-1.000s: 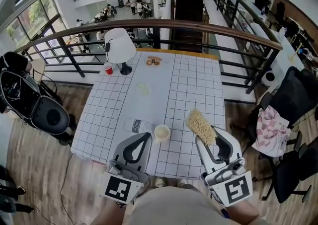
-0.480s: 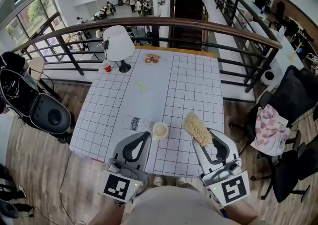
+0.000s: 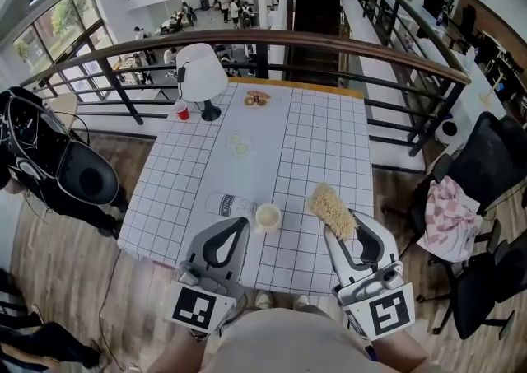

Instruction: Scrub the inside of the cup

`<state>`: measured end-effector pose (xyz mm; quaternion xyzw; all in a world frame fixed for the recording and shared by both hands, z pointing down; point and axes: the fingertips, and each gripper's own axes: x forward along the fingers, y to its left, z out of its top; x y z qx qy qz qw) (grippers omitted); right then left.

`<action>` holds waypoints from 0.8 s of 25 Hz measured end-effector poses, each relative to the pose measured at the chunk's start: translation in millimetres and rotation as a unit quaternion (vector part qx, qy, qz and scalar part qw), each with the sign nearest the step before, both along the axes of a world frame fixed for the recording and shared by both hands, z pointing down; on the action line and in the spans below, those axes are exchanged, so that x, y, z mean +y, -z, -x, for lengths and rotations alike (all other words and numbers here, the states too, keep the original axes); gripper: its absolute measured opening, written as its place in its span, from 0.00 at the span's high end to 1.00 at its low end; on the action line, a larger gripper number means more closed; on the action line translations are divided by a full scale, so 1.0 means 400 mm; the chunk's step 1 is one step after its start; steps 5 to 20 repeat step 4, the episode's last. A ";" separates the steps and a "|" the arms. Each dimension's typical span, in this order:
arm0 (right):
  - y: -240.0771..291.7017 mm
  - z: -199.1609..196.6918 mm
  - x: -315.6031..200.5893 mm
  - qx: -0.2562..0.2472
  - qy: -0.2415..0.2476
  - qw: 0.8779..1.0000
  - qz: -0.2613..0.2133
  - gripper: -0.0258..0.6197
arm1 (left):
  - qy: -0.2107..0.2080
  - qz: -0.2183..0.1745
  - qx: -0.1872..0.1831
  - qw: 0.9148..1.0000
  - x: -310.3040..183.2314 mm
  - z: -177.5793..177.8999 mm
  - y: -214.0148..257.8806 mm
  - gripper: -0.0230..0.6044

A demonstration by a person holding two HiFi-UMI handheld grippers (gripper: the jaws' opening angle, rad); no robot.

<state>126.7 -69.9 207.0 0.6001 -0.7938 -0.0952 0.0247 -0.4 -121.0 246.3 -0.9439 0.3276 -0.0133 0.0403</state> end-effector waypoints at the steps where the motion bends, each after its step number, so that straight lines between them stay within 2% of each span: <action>1: 0.002 -0.001 0.001 -0.001 -0.001 1.000 -0.002 0.75 | 0.003 0.000 0.001 1.000 -0.001 0.002 0.001 0.94; 20: 0.010 -0.007 0.005 -0.002 -0.004 1.000 -0.008 0.75 | 0.013 -0.004 0.009 1.000 -0.003 0.008 0.011 0.94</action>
